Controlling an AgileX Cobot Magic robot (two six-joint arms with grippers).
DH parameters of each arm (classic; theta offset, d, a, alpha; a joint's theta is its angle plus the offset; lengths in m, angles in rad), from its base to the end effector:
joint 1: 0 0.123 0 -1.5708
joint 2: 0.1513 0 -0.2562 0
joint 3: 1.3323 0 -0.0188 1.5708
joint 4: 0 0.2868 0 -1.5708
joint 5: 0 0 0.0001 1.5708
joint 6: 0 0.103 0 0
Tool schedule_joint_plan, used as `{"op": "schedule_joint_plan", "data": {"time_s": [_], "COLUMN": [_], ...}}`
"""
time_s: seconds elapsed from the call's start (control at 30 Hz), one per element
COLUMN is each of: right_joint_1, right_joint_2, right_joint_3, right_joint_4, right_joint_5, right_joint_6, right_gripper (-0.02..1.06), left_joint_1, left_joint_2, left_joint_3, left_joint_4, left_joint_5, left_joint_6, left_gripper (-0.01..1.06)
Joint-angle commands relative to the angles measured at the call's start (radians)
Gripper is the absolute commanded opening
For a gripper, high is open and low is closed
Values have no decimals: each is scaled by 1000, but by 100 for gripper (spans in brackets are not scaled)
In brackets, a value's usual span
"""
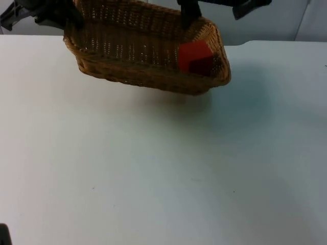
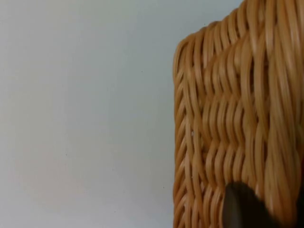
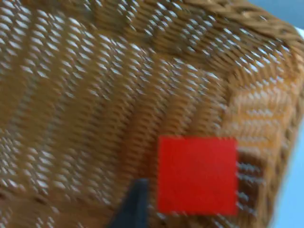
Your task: Pick up the basket with the left hand and place the cube into the basket with the right hand.
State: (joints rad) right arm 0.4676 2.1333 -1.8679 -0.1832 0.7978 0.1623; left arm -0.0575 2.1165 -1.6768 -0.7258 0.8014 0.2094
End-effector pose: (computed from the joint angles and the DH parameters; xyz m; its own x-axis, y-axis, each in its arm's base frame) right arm 0.4624 0.2184 0.2002 -0.7475 -0.3401 -0.5706 -0.3559 0.9303 -0.0883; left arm 0.4845 -0.0771 0.1614 -0.8984 -0.2450 -0.3646 0.0010 0.8289 -0.5594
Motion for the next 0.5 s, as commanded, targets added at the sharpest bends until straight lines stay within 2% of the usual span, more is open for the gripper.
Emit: {"op": "schedule_joint_plan", "data": {"time_s": [0.0, 0.03, 0.07, 0.13, 0.17, 0.4, 0.47], "right_joint_1": [-14, -21, -21, -42, -47, -54, -54], "right_joint_2": [-47, -65, -65, -96, -111, -189, -226], "right_joint_3": [-10, -10, -10, -10, -10, -8, -8], "right_joint_4": [-35, -49, -49, -85, -98, -135, -171], "right_joint_5": [34, 53, 53, 96, 116, 206, 242], "right_joint_6": [0, 20, 20, 83, 111, 142, 171], "right_gripper": [71, 54, 54, 15, 0, 1, 1], "left_joint_1": [-5, -5, -5, -5, -5, -5, -5], "left_joint_2": [-17, -17, -17, -17, -17, -17, -17], "left_joint_3": [-11, -11, -11, -11, -11, -11, -11], "left_joint_4": [-48, -48, -48, -48, -48, -48, -48], "left_joint_5": [-12, -12, -12, -12, -12, -17, -25], "left_joint_6": [-7, -7, -7, -7, -7, -7, -7], "left_gripper": [0, 0, 0, 0, 0, 0, 0]}}
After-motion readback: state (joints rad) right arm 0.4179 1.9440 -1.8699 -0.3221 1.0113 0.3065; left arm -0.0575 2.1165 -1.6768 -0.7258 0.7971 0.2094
